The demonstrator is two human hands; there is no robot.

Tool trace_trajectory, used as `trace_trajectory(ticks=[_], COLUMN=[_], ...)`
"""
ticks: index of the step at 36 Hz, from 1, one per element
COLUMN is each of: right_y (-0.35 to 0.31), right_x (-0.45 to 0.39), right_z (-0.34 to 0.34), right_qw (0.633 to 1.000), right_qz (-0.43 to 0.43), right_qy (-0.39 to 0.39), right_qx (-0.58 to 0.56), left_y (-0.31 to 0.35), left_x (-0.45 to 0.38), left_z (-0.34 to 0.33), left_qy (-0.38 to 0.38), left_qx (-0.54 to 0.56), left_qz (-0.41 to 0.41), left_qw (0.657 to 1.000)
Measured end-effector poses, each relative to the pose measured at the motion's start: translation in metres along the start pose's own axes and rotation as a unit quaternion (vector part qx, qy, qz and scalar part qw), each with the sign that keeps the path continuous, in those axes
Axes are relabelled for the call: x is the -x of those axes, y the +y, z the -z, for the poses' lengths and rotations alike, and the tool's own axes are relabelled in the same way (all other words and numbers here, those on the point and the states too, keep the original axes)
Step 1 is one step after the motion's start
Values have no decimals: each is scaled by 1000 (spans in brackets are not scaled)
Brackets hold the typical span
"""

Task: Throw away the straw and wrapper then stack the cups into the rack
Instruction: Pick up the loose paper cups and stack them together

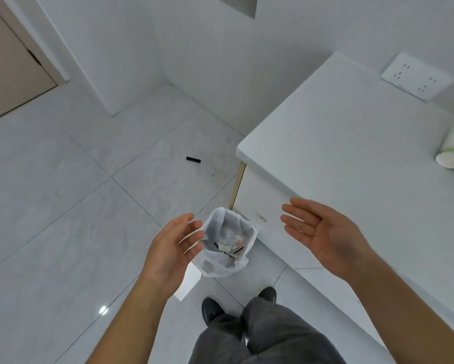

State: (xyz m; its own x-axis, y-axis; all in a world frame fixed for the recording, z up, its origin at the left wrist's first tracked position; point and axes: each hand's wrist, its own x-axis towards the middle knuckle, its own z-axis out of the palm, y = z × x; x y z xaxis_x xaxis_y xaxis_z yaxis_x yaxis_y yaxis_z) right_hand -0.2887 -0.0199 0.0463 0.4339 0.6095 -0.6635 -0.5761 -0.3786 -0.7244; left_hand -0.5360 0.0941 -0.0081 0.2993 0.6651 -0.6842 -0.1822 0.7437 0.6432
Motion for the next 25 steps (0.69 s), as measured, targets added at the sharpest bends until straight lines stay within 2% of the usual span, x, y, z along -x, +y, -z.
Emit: trace_trajectory(ticks=[12,25], right_y=[-53,-102], right_x=[54,94], right_z=[65,214], right_qw=[992,977], right_qz=[90,144], right_qy=[4,76], right_qx=[-84,-136], left_y=[33,-21], left_x=[31,55], left_z=[-97,-247], left_qy=[-85,-170], left_qx=[-35,-84], left_qz=[-55,-43], left_qw=[994,981])
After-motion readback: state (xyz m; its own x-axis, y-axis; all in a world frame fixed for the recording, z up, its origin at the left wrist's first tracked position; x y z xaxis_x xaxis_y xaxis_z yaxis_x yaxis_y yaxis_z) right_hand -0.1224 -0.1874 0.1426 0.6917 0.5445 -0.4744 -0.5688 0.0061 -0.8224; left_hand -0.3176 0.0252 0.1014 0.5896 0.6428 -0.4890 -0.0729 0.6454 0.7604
